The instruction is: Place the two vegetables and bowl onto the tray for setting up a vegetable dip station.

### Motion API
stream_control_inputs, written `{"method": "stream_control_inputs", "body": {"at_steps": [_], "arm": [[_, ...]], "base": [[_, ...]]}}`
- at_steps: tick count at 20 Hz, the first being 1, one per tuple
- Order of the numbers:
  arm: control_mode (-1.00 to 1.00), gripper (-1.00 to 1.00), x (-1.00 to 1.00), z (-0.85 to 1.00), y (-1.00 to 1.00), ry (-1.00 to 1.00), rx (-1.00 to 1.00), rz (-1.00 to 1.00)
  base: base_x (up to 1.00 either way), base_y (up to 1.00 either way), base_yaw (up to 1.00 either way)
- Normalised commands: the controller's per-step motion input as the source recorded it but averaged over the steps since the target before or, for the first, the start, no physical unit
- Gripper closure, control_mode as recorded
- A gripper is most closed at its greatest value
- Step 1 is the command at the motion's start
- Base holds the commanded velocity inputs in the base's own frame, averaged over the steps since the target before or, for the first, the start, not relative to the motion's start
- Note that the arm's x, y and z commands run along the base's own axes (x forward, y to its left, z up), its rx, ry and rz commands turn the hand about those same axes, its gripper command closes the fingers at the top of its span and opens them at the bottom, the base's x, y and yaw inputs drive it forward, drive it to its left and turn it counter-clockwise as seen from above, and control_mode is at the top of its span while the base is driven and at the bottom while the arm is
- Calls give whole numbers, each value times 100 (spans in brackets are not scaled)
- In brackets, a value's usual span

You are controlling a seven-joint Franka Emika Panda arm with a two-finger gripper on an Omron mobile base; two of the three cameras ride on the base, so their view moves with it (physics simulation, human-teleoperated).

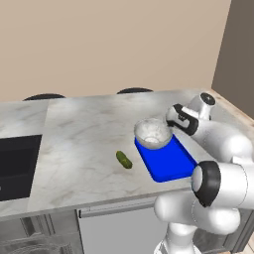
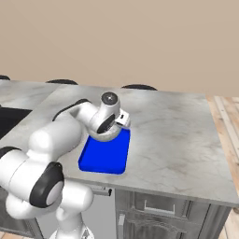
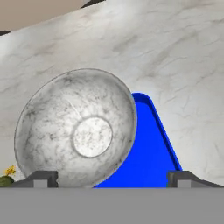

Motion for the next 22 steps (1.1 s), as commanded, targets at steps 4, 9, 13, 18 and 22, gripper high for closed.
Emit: {"method": "stream_control_inputs", "body": {"at_steps": [4,9,13,18,22], "arm": [[-100,-100,-32,47,18,1,-15,7],[-100,-100,-39,28,32,0,-10,6],[-100,-100,-30,17,46,0,-7,4],[-100,-100,-28,14,48,0,-4,8],[-100,-100,-25,8,48,0,-4,7]], "base": [[0,0,0],[0,0,0],[0,0,0],[0,0,0],[0,0,0]]}}
